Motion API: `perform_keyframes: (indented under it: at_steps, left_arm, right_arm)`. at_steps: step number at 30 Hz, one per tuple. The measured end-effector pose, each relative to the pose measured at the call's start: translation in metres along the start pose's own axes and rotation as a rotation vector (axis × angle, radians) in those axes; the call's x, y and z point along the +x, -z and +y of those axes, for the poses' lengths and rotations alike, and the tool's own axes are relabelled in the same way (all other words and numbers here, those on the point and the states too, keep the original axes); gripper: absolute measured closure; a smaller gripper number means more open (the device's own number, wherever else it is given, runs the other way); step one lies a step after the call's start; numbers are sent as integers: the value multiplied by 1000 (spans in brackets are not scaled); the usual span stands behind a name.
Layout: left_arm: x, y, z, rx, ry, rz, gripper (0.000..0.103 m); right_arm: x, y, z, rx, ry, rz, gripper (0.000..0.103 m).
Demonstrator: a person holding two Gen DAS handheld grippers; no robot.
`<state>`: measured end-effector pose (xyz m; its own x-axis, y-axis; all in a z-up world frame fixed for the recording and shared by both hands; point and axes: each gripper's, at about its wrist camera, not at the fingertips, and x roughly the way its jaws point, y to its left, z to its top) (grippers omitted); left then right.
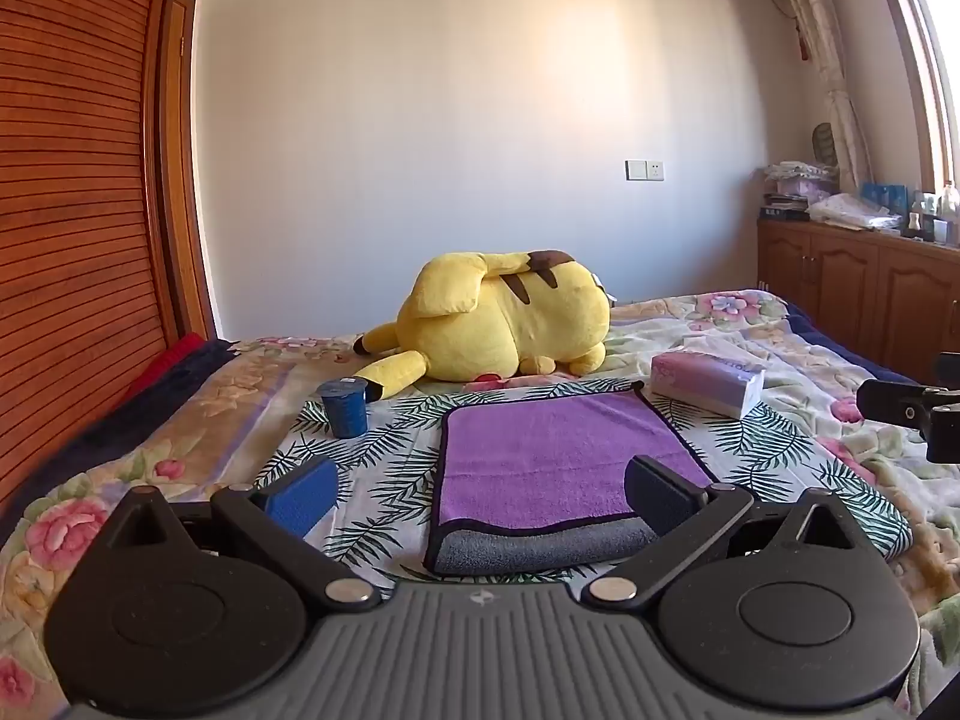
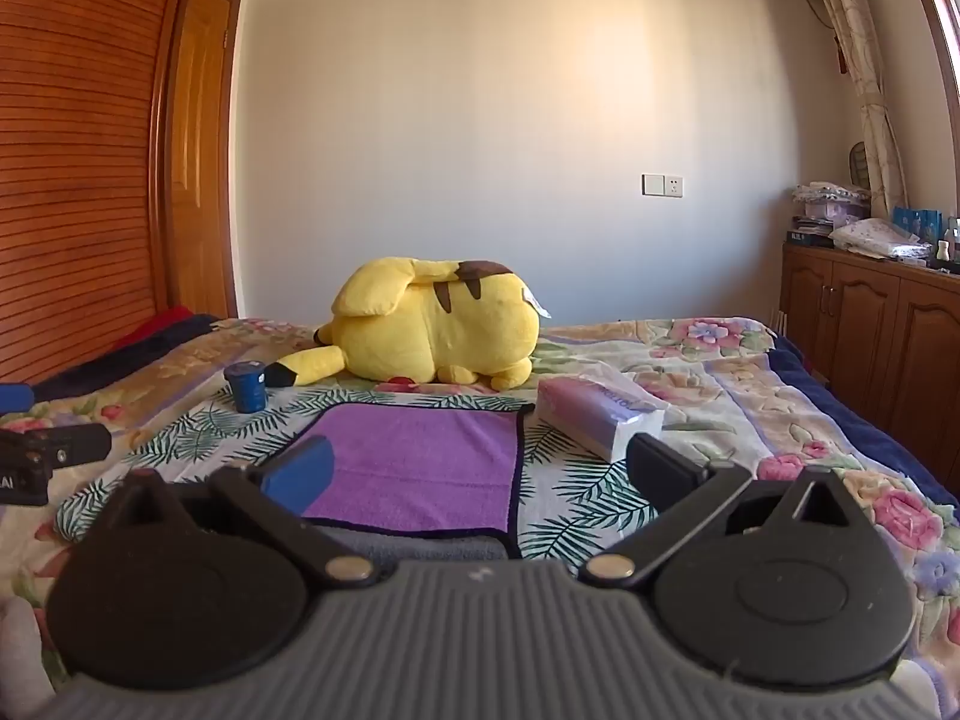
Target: Fold towel
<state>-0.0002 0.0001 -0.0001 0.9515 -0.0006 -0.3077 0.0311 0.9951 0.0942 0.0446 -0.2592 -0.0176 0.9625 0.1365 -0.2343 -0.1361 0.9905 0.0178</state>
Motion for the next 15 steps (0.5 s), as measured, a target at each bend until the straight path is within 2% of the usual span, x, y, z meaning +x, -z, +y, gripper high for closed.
perform_keyframes:
  at_steps: [15]
  left_arm:
    - [0,0,0,1,-2,-1,16]
  right_arm:
    - [0,0,0,1,0,-1,0]
